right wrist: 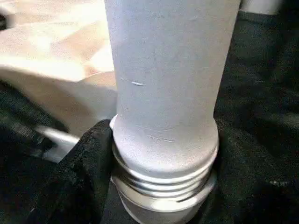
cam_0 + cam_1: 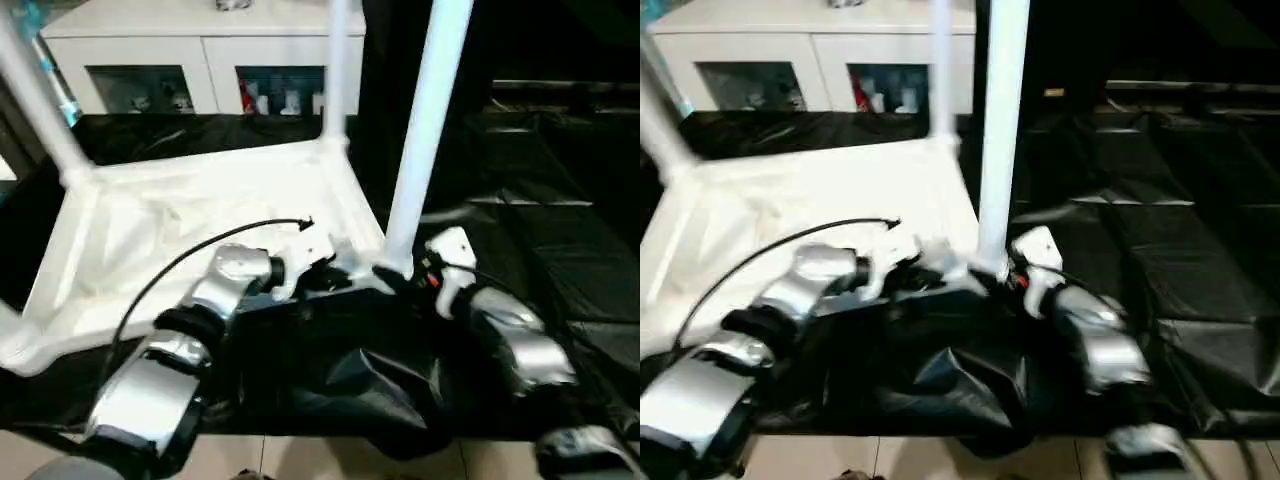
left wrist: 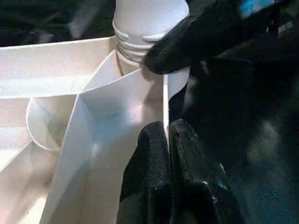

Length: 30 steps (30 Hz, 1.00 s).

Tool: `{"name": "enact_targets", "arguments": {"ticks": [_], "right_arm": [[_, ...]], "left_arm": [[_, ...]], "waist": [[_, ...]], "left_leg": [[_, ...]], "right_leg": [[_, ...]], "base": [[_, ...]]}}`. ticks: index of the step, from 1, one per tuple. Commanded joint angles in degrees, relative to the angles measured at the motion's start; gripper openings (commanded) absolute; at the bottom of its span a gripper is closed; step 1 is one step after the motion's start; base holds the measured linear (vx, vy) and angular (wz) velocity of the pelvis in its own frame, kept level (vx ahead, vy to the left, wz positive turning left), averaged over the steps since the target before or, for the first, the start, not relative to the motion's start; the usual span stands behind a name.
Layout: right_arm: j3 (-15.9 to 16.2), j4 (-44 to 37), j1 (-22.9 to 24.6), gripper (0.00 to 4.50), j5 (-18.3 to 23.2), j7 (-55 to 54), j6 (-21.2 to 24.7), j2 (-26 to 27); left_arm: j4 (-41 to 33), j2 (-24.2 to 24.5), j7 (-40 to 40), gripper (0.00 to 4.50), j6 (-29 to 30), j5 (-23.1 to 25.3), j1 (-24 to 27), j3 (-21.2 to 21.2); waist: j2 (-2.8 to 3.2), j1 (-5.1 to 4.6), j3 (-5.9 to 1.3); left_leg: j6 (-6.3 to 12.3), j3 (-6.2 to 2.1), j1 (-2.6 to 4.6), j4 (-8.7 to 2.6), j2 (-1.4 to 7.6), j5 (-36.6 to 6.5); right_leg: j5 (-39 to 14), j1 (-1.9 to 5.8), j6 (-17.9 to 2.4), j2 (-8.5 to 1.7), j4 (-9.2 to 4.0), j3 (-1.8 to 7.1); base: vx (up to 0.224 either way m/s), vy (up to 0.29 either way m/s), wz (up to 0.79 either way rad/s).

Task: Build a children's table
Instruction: Rotate leg to tighten

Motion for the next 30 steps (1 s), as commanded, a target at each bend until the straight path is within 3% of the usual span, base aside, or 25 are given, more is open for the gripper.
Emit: {"name": "enact_targets", "arguments": {"ticks": [1,7,8,10,14,23,30], "right_arm": [[-0.15,4.66,-0.9,2.77,-0.89,-7.69,1.92,3.9],[2.47,6.98,-2.57,2.77,-3.42,-9.48,-0.18,8.41],[2.59,7.02,-2.62,3.32,-3.59,-9.44,-0.67,8.56],[2.54,6.39,-2.55,3.46,-3.4,-8.4,-2.17,8.39],[3.3,5.17,-2.57,3.89,-4.39,-5.08,-5.32,5.82],[4.72,-1.62,-0.44,3.95,-1.71,13.05,-4.43,-4.43],[3.41,-2.79,-0.24,3.95,0.69,21.31,-2.86,-8.77]], "left_arm": [[0.71,-4.69,3.46,0.0,1.29,0.14,-1.01,-0.42],[0.94,-8.59,6.31,0.0,1.98,0.9,-1.52,-1.08],[0.87,-8.74,6.32,0.0,2.01,0.9,-1.52,-1.07],[0.9,-8.7,6.49,0.0,2.01,0.83,-1.63,-0.99],[0.71,-7.19,5.05,0.0,1.39,0.72,-1.44,-0.68],[-1.18,-2.15,-7.68,0.0,-2.02,-0.28,0.19,-1.09],[-2.32,1.09,-16.56,0.0,-3.94,-0.87,1.12,-1.95]], "waist": [[-0.71,-0.18,-3.52],[-0.66,-0.27,-3.49],[-0.65,-0.27,-3.47],[-0.62,-0.28,-3.51],[-0.59,-0.19,-3.66],[-0.76,0.82,-3.8],[-0.67,1.62,-3.84]], "left_leg": [[0.94,-1.14,1.31,-4.35,1.83,-17.33],[1.08,-1.25,1.37,-4.49,1.71,-18.76],[1.12,-1.27,1.36,-4.51,1.75,-19.04],[1.13,-1.32,1.38,-4.57,1.78,-19.38],[1.81,-1.25,1.28,-4.5,1.8,-17.82],[5.66,-0.9,0.84,-3.78,1.93,-12.63],[4.81,-0.87,1.14,-3.9,2.26,-13.85]], "right_leg": [[-15.95,1.78,-12.56,-2.66,-4.63,1.47],[-16.94,1.89,-11.64,-2.65,-4.99,1.4],[-17.22,1.86,-11.51,-2.69,-5.05,1.41],[-17.27,1.88,-11.31,-2.65,-5.06,1.41],[-13.25,2.04,-12.32,-2.59,-4.68,1.42],[-7.6,2.75,-14.47,-2.68,-4.02,1.14],[-8.48,2.48,-15.32,-2.65,-3.83,1.23]], "base": [[0.0,0.0,0.0],[0.0,0.0,0.0],[0.0,0.0,0.0],[0.0,0.0,0.0],[0.0,0.0,0.0],[0.0,0.0,0.0],[0.0,0.0,0.0]]}}
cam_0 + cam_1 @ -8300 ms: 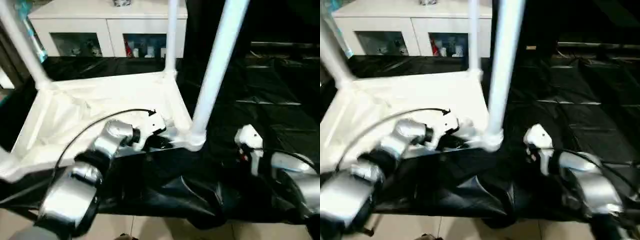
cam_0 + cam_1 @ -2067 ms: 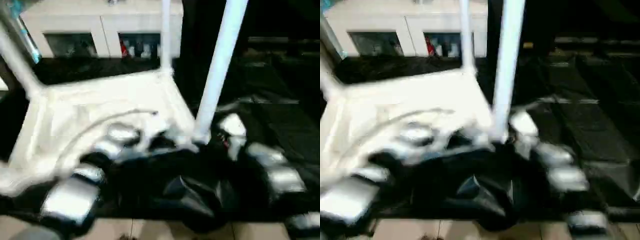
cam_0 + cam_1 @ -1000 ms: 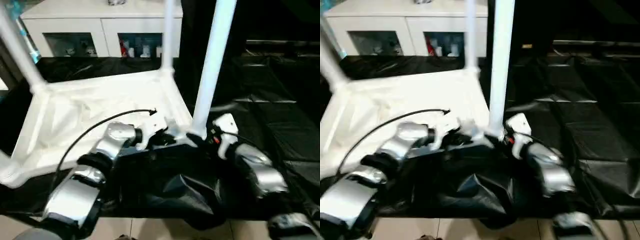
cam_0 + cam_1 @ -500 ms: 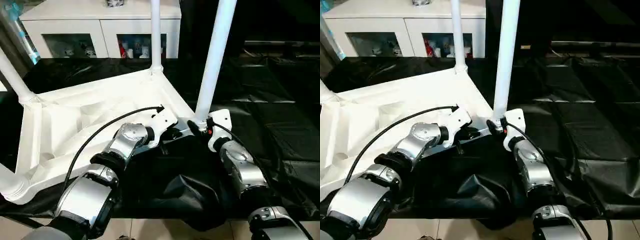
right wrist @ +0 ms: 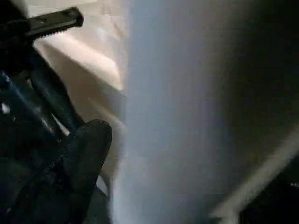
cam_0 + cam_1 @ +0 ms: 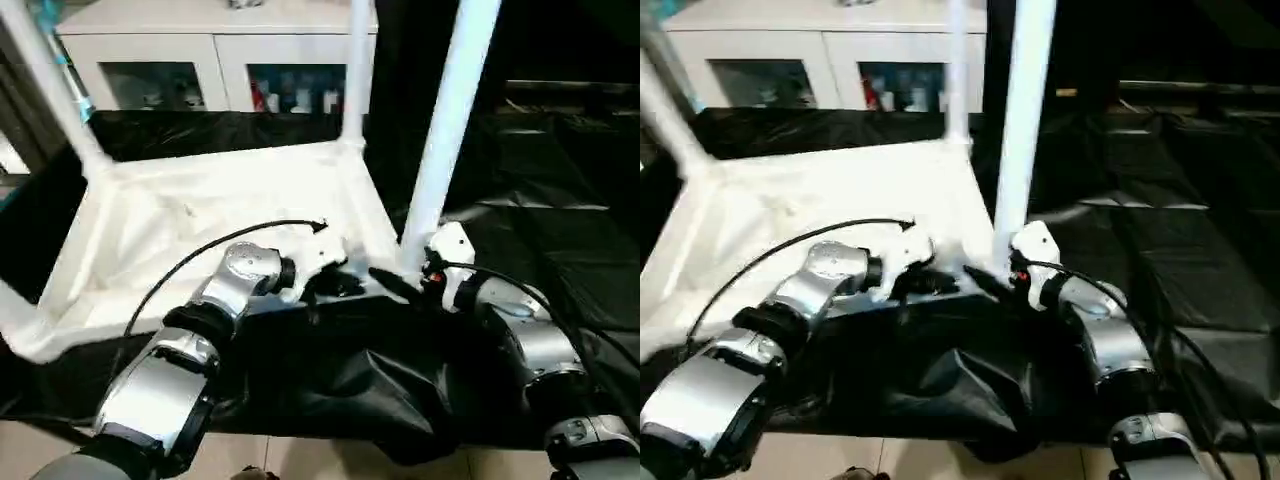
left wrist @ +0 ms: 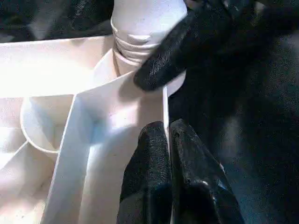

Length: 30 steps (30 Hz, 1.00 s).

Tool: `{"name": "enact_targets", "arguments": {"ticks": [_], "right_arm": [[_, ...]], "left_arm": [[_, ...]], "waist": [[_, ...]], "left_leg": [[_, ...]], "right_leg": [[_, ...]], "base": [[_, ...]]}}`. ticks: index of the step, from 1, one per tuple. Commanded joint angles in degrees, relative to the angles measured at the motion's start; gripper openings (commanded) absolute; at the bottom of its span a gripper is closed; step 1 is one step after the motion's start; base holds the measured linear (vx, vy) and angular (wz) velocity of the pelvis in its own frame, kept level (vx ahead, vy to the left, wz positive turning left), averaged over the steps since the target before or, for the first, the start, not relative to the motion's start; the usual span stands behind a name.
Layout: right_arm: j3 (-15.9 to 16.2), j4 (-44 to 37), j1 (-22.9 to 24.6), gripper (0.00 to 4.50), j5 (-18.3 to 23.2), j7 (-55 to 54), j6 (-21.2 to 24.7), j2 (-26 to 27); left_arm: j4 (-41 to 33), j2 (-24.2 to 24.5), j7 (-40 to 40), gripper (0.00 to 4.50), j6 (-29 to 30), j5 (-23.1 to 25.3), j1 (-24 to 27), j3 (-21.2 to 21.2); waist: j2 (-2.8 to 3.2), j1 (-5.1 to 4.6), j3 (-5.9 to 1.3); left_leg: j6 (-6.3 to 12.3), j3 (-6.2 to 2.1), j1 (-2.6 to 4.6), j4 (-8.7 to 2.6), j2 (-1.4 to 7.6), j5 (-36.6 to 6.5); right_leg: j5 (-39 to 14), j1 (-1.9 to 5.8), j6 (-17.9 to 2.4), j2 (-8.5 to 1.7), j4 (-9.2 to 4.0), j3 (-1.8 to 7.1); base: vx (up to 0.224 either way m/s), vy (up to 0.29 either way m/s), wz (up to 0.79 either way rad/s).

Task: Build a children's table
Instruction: Rotate leg to tighten

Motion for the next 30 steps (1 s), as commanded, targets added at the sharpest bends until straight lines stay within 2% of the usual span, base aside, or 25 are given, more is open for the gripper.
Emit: {"name": "enact_targets", "arguments": {"ticks": [1,4,6,18,22,24,25,26,27,30], "right_arm": [[0.27,-2.03,0.61,3.95,1.25,3.3,1.4,-0.97],[0.68,-2.76,0.96,3.95,1.92,5.69,2.5,-1.96],[1.03,-3.05,1.33,3.79,2.17,6.99,3.08,-2.39],[0.91,-3.88,2.69,2.8,3.24,7.81,5.96,-1.46],[0.78,-1.28,2.66,2.77,-0.13,0.94,6.34,-0.22],[-0.34,1.6,2.15,2.77,-1.77,-6.08,6.41,1.61],[-3.0,5.55,1.12,2.76,-2.47,-17.35,7.58,4.97],[-3.98,6.93,0.69,2.76,-2.5,-21.27,8.27,6.14],[-4.71,7.96,0.34,2.76,-2.3,-23.96,8.92,7.16],[-5.65,9.78,-0.51,2.75,-2.1,-28.79,9.84,9.26]], "left_arm": [[-1.01,-0.18,-4.83,0.0,-1.58,-0.94,0.81,-0.75],[-1.18,0.53,-6.82,0.0,-1.92,-1.22,0.95,-0.46],[-1.05,1.13,-6.76,0.0,-1.98,-1.06,0.79,-0.39],[-0.85,1.51,-4.68,0.0,-1.89,-0.71,1.17,-0.01],[0.35,0.52,0.91,0.0,-0.21,0.06,0.47,0.49],[1.28,-0.52,5.14,0.0,1.01,0.41,-0.25,0.97],[2.21,-2.33,10.3,0.0,2.43,0.99,-1.06,1.2],[2.51,-3.08,12.08,0.0,3.04,1.1,-1.32,1.32],[2.75,-3.86,13.67,0.0,3.68,1.16,-1.55,1.43],[3.26,-5.62,16.96,0.0,4.97,1.51,-2.02,1.39]], "waist": [[-0.86,0.04,-3.83],[-0.79,0.17,-3.87],[-1.05,0.2,-3.88],[-0.87,0.27,-3.85],[-0.84,-0.04,-3.62],[-0.96,-0.3,-3.37],[-0.95,-0.7,-3.25],[-0.82,-0.96,-3.22],[-1.03,-1.35,-3.24],[-0.7,-1.87,-3.24]], "left_leg": [[4.79,-0.84,1.27,-3.79,2.27,-13.76],[5.11,-0.85,1.21,-3.74,2.25,-13.35],[5.22,-0.83,1.12,-3.67,2.2,-13.09],[4.5,-0.87,1.25,-3.77,2.24,-13.26],[3.35,-0.96,1.31,-4.03,2.21,-14.82],[2.23,-1.02,1.45,-4.25,2.12,-17.38],[1.15,-1.11,1.62,-4.36,2.09,-18.95],[-0.11,-1.36,1.85,-4.53,1.9,-20.37],[-0.72,-1.61,1.79,-4.68,1.89,-20.91],[-0.46,-1.52,2.06,-4.71,1.81,-22.86]], "right_leg": [[-8.21,2.52,-15.48,-2.62,-3.72,1.36],[-7.13,2.67,-15.63,-2.71,-3.6,1.35],[-7.12,2.68,-15.72,-2.75,-3.6,1.29],[-8.74,2.57,-15.34,-2.73,-3.68,1.29],[-11.68,2.32,-14.58,-2.72,-4.0,1.31],[-16.25,2.12,-13.64,-2.82,-4.45,1.37],[-19.32,1.78,-12.94,-2.91,-4.7,1.5],[-22.41,1.59,-11.9,-2.91,-5.01,1.43],[-23.71,1.75,-10.86,-2.88,-5.17,1.37],[-23.22,1.4,-10.22,-2.58,-5.58,1.45]], "base": [[0.0,0.0,0.0],[0.0,0.0,0.0],[0.0,0.0,0.0],[0.0,0.0,0.0],[0.0,0.0,0.0],[0.0,0.0,0.0],[0.0,0.0,0.0],[0.0,0.0,0.0],[0.0,0.0,0.0],[0.0,0.0,0.0]]}}
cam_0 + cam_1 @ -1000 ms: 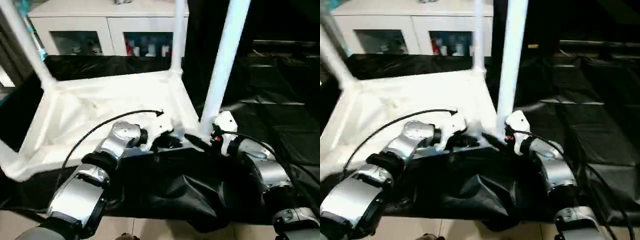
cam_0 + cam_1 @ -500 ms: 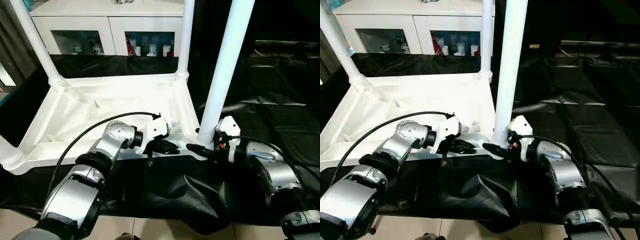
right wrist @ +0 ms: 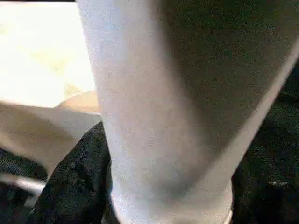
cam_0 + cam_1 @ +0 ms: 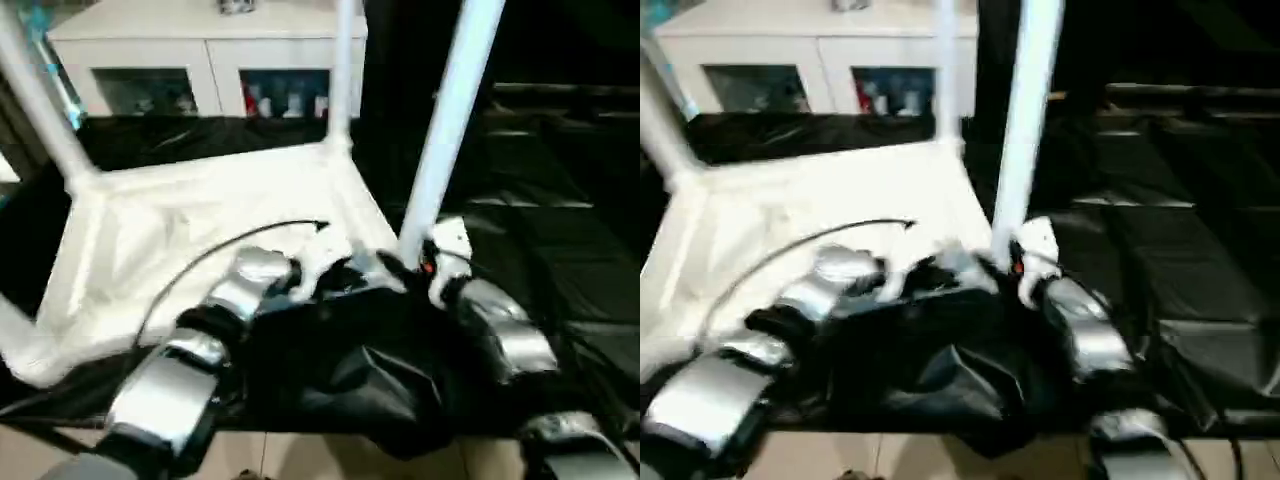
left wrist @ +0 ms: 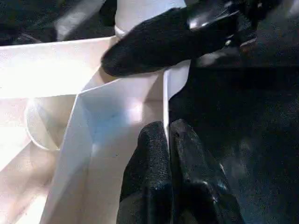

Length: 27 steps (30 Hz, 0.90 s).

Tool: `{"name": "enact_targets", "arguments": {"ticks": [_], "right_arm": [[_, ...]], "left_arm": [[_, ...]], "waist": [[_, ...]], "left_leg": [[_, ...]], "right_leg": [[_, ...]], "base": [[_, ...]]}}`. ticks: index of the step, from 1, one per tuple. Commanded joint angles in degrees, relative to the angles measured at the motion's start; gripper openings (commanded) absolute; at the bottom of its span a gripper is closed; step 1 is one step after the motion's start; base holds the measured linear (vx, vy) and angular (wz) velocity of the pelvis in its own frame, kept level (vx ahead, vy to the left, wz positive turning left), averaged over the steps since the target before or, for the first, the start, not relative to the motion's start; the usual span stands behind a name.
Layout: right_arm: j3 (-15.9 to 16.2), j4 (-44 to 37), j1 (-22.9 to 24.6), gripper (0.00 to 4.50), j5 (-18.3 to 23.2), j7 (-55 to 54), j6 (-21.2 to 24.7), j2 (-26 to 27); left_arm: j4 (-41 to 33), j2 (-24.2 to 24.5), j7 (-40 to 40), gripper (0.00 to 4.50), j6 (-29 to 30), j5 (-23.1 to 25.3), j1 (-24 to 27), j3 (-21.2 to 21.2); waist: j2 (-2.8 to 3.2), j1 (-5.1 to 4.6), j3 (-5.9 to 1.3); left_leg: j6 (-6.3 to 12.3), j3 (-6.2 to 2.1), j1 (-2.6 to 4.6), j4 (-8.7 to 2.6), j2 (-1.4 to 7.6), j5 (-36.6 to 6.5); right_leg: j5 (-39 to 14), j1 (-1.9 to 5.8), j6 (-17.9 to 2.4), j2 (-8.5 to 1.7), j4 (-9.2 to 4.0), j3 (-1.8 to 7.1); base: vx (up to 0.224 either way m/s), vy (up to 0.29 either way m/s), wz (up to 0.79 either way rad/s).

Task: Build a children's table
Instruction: Rotate leg to tighten

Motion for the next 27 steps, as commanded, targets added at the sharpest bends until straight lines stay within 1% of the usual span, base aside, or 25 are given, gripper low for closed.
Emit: {"name": "enact_targets", "arguments": {"ticks": [1,2,3,4,6,7,8,9,10,13,14,15,16,17,18,19,20,21,22,23,24,26,27], "right_arm": [[-1.05,5.78,1.34,2.75,-1.25,-6.22,4.01,1.83],[-1.17,6.34,0.87,2.75,-1.2,-7.97,4.07,2.98],[-0.75,7.01,0.03,2.75,-1.39,-9.31,3.54,4.64],[-0.35,7.62,-0.75,2.75,-1.8,-10.01,2.47,6.15],[2.0,6.73,-1.29,2.75,-3.43,-7.66,-1.48,7.73],[2.64,6.51,-1.37,3.1,-3.88,-7.27,-2.52,7.94],[3.26,6.03,-1.36,3.45,-4.27,-6.94,-3.75,7.97],[3.25,5.67,-1.32,3.45,-3.92,-6.51,-4.45,7.9],[3.13,5.4,-1.35,3.48,-3.52,-5.96,-4.93,7.77],[3.01,4.05,-1.23,3.87,-2.93,-3.48,-6.37,6.53],[2.88,2.36,-0.86,3.93,-1.36,1.44,-6.24,5.12],[3.07,1.23,-0.55,3.93,-0.68,4.42,-6.14,4.05],[3.22,0.76,-0.4,3.93,-0.51,5.56,-6.12,3.56],[4.35,-1.51,0.76,3.93,-0.04,11.26,-5.6,1.02],[4.35,-1.51,0.76,3.93,-0.04,11.26,-5.6,1.02],[4.84,-2.6,1.36,3.93,0.34,14.17,-5.6,-0.28],[5.33,-3.84,2.04,3.93,0.74,17.09,-5.36,-1.85],[5.54,-4.87,2.59,3.93,1.37,19.7,-5.0,-3.16],[5.66,-6.07,3.22,3.93,2.16,22.32,-4.33,-4.58],[5.77,-7.54,3.97,3.93,3.03,26.18,-3.57,-6.82],[5.74,-8.16,4.27,3.93,3.37,27.96,-3.21,-7.75],[5.51,-9.02,4.57,3.93,4.1,31.41,-2.18,-9.61],[5.52,-9.35,4.61,3.93,4.48,33.02,-1.49,-10.57]], "left_arm": [[0.99,-1.74,3.2,0.0,1.2,-0.15,-0.81,0.54],[1.24,-2.65,4.61,0.0,1.76,-0.2,-1.02,0.68],[1.49,-4.01,5.83,0.0,2.53,-0.54,-1.24,0.9],[1.73,-5.14,6.72,0.0,3.04,-0.88,-1.44,1.06],[1.91,-6.48,6.8,0.0,3.22,-1.31,-1.53,1.1],[1.92,-6.68,6.88,0.0,3.22,-1.25,-1.56,1.16],[1.86,-6.82,6.57,0.0,3.24,-1.28,-1.54,1.25],[1.76,-6.79,6.27,0.0,3.33,-1.3,-1.5,1.34],[1.68,-6.71,5.98,0.0,3.32,-1.33,-1.5,1.39],[1.38,-5.9,3.98,0.0,3.08,-1.71,-1.37,1.52],[1.16,-4.69,1.6,0.0,3.05,-1.59,-1.17,1.31],[1.01,-3.94,-0.21,0.0,2.97,-1.53,-1.02,1.11],[0.94,-3.64,-1.02,0.0,2.93,-1.52,-0.96,1.02],[0.33,-2.21,-5.34,0.0,2.94,-1.43,-0.48,0.41],[0.33,-2.21,-5.34,0.0,2.94,-1.43,-0.48,0.41],[-0.02,-1.49,-7.69,0.0,2.81,-1.43,-0.23,0.08],[-0.4,-0.61,-10.2,0.0,2.73,-1.4,0.06,-0.33],[-0.67,0.15,-12.27,0.0,2.54,-1.31,0.29,-0.66],[-1.08,0.99,-14.6,0.0,2.27,-1.36,0.59,-0.95],[-1.75,2.15,-17.97,0.0,2.31,-1.72,0.92,-1.15],[-2.03,2.63,-19.42,0.0,2.35,-1.92,1.04,-1.21],[-2.85,3.78,-22.97,0.0,2.62,-2.52,1.34,-1.34],[-3.4,4.47,-25.07,0.0,2.46,-2.89,1.61,-1.39]], "waist": [[-0.52,-0.32,-3.18],[-0.49,-0.39,-3.14],[-0.42,-0.48,-3.16],[-0.48,-0.42,-3.21],[-0.53,-0.48,-3.22],[-0.54,-0.38,-3.3],[-0.31,-0.47,-3.29],[-0.41,-0.42,-3.35],[-0.38,-0.37,-3.42],[-0.38,-0.29,-3.47],[-0.26,-0.25,-3.48],[-0.39,-0.14,-3.58],[-0.44,-0.08,-3.63],[-0.37,0.0,-3.67],[-0.41,0.22,-3.62],[-0.4,0.25,-3.65],[-0.47,0.41,-3.81],[-0.45,0.74,-3.92],[-0.39,0.69,-3.94],[-0.72,0.85,-4.01],[-0.68,1.08,-4.13],[-0.59,1.33,-4.02],[-0.63,1.56,-3.96]], "left_leg": [[-0.41,-1.49,1.67,-4.82,1.93,-22.67],[-0.38,-1.56,1.44,-4.96,1.89,-22.34],[-0.33,-1.43,1.59,-4.88,1.85,-23.01],[-0.45,-1.5,1.76,-4.85,1.87,-23.23],[-0.39,-1.53,1.44,-4.92,1.83,-22.7],[-0.24,-1.53,1.47,-4.88,1.87,-22.49],[0.12,-1.47,1.36,-4.89,1.83,-22.33],[0.52,-1.44,1.34,-4.85,1.8,-21.98],[0.78,-1.42,1.35,-4.83,1.81,-21.67],[1.73,-1.35,1.16,-4.73,1.81,-20.57],[2.14,-1.37,1.09,-4.75,1.81,-20.08],[2.83,-1.35,1.0,-4.67,1.83,-19.62],[3.19,-1.31,0.9,-4.57,1.85,-18.91],[3.71,-1.3,0.79,-4.56,1.91,-17.51],[4.27,-1.18,0.74,-4.47,2.0,-16.56],[4.45,-1.11,0.72,-4.4,2.03,-16.04],[4.96,-1.04,0.63,-4.25,2.02,-14.88],[5.54,-0.98,0.7,-4.08,2.2,-13.41],[5.9,-0.91,0.61,-4.0,2.21,-12.68],[6.63,-0.87,0.57,-3.88,2.25,-11.53],[7.37,-0.81,0.59,-3.67,2.2,-10.56],[7.88,-0.75,0.67,-3.68,2.35,-10.52],[7.67,-0.76,0.73,-3.74,2.42,-11.0]], "right_leg": [[-22.38,1.11,-10.47,-2.64,-5.37,1.35],[-21.7,1.27,-10.53,-2.65,-5.31,1.29],[-21.9,0.94,-10.59,-2.62,-5.37,1.34],[-22.15,0.99,-10.56,-2.67,-5.46,1.28],[-21.2,1.23,-10.37,-2.69,-5.42,1.24],[-20.66,1.24,-10.37,-2.74,-5.38,1.26],[-19.5,1.3,-10.52,-2.68,-5.4,1.28],[-18.77,1.42,-10.64,-2.62,-5.29,1.26],[-18.31,1.43,-10.8,-2.63,-5.21,1.28],[-17.72,1.67,-11.11,-2.76,-5.18,1.26],[-17.29,1.75,-11.18,-2.72,-5.13,1.24],[-16.51,2.01,-11.21,-2.72,-5.06,1.19],[-15.67,2.07,-11.32,-2.77,-4.99,1.24],[-14.02,2.16,-11.8,-2.74,-4.8,1.2],[-12.7,2.25,-12.35,-2.67,-4.7,1.13],[-12.13,2.21,-12.62,-2.67,-4.58,1.14],[-10.74,2.45,-13.26,-2.69,-4.34,1.04],[-8.66,2.48,-14.02,-2.68,-4.07,1.01],[-7.26,2.44,-14.49,-2.58,-3.87,1.0],[-5.36,2.56,-15.12,-2.63,-3.7,0.94],[-3.93,2.67,-15.7,-2.71,-3.41,0.94],[-3.77,2.47,-16.25,-2.69,-3.45,0.89],[-4.88,2.45,-16.38,-2.77,-3.5,0.9]], "base": [[0.0,0.0,0.0],[0.0,0.0,0.0],[0.0,0.0,0.0],[0.0,0.0,0.0],[0.0,0.0,0.0],[0.0,0.0,0.0],[0.0,0.0,0.0],[0.0,0.0,0.0],[0.0,0.0,0.0],[0.0,0.0,0.0],[0.0,0.0,0.0],[0.0,0.0,0.0],[0.0,0.0,0.0],[0.0,0.0,0.0],[0.0,0.0,0.0],[0.0,0.0,0.0],[0.0,0.0,0.0],[0.0,0.0,0.0],[0.0,0.0,0.0],[0.0,0.0,0.0],[0.0,0.0,0.0],[0.0,0.0,0.0],[0.0,0.0,0.0]]}}
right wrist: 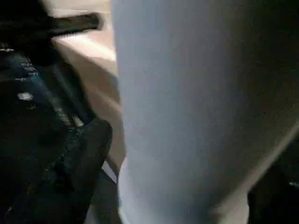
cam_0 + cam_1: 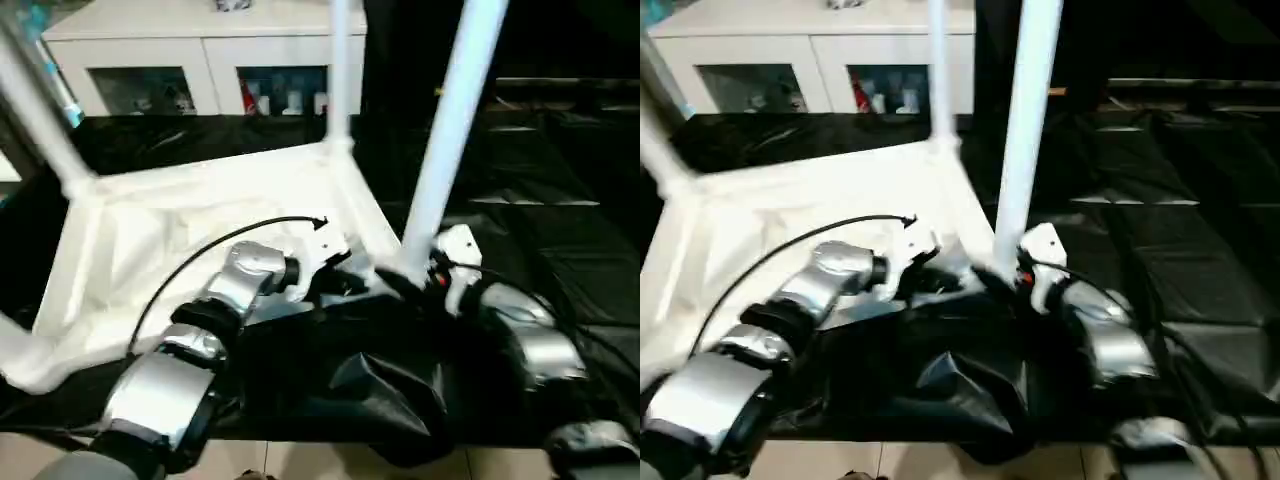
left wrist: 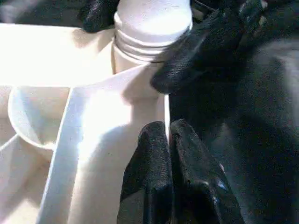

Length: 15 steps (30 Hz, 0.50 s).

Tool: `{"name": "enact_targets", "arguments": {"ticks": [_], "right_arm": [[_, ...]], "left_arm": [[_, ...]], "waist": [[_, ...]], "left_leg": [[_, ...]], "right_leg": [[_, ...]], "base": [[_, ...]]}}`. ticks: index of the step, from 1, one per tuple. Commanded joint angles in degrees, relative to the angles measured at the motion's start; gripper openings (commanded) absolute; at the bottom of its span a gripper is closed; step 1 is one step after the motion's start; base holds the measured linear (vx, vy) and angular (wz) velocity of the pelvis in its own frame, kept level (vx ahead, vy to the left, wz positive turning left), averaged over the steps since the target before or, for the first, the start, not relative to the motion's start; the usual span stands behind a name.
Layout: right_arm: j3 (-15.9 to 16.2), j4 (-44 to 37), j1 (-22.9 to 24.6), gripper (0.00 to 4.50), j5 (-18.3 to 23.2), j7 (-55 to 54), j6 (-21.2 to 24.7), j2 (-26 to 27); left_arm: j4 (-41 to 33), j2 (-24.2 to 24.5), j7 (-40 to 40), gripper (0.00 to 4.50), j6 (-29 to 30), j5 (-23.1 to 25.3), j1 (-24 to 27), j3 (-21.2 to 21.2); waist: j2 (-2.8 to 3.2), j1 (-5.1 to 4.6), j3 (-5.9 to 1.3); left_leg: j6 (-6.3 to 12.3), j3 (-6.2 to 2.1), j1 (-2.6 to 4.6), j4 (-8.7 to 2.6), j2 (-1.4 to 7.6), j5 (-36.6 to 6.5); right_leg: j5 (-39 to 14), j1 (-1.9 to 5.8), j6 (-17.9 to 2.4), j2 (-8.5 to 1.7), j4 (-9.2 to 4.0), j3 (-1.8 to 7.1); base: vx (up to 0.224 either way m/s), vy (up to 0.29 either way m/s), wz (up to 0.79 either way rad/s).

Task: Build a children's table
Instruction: Rotate leg to tighten

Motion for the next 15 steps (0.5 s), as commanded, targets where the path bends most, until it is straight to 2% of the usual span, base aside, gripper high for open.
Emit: {"name": "enact_targets", "arguments": {"ticks": [1,4,6,10,11,15], "right_arm": [[0.77,-2.17,0.12,3.93,1.11,3.73,1.62,-1.31],[1.02,-2.6,0.13,3.93,1.36,5.38,2.15,-2.34],[1.16,-2.97,0.14,3.93,1.48,6.22,2.49,-2.85],[1.4,-3.45,0.18,3.77,1.64,7.34,2.95,-3.37],[1.46,-3.6,0.22,3.57,1.7,7.55,3.1,-3.44],[2.08,-4.11,0.61,3.36,1.61,8.58,3.59,-3.4]], "left_arm": [[-0.99,0.59,-5.8,0.0,-0.06,-0.31,1.23,-1.69],[-1.67,1.56,-7.67,0.0,-0.25,-0.44,1.62,-1.9],[-2.09,2.04,-8.63,0.0,-0.41,-0.49,1.85,-1.95],[-2.52,2.79,-9.45,0.0,-0.4,-0.7,2.09,-1.77],[-2.59,2.9,-9.48,0.0,-0.37,-0.72,2.1,-1.73],[-2.77,3.12,-9.3,0.0,-0.21,-0.86,1.91,-1.44]], "waist": [[-1.08,0.26,-3.7],[-0.87,0.47,-3.65],[-1.02,0.44,-3.6],[-1.03,0.43,-3.67],[-1.17,0.44,-3.68],[-1.21,0.51,-3.78]], "left_leg": [[7.41,-0.75,1.17,-3.35,2.31,-11.39],[5.97,-0.81,1.39,-3.53,2.39,-12.8],[5.32,-0.83,1.38,-3.66,2.4,-13.19],[5.19,-0.82,1.27,-3.55,2.31,-12.57],[5.3,-0.81,1.24,-3.5,2.25,-12.28],[5.93,-0.79,1.19,-3.32,2.23,-10.86]], "right_leg": [[-5.61,2.74,-16.28,-2.83,-3.36,1.26],[-7.77,2.6,-16.02,-2.82,-3.42,1.35],[-7.63,2.59,-15.99,-2.75,-3.4,1.36],[-6.83,2.7,-16.07,-2.85,-3.32,1.37],[-6.56,2.74,-16.05,-2.85,-3.28,1.37],[-5.36,2.76,-16.22,-2.86,-3.12,1.32]], "base": [[0.0,0.0,0.0],[0.0,0.0,0.0],[0.0,0.0,0.0],[0.0,0.0,0.0],[0.0,0.0,0.0],[0.0,0.0,0.0]]}}
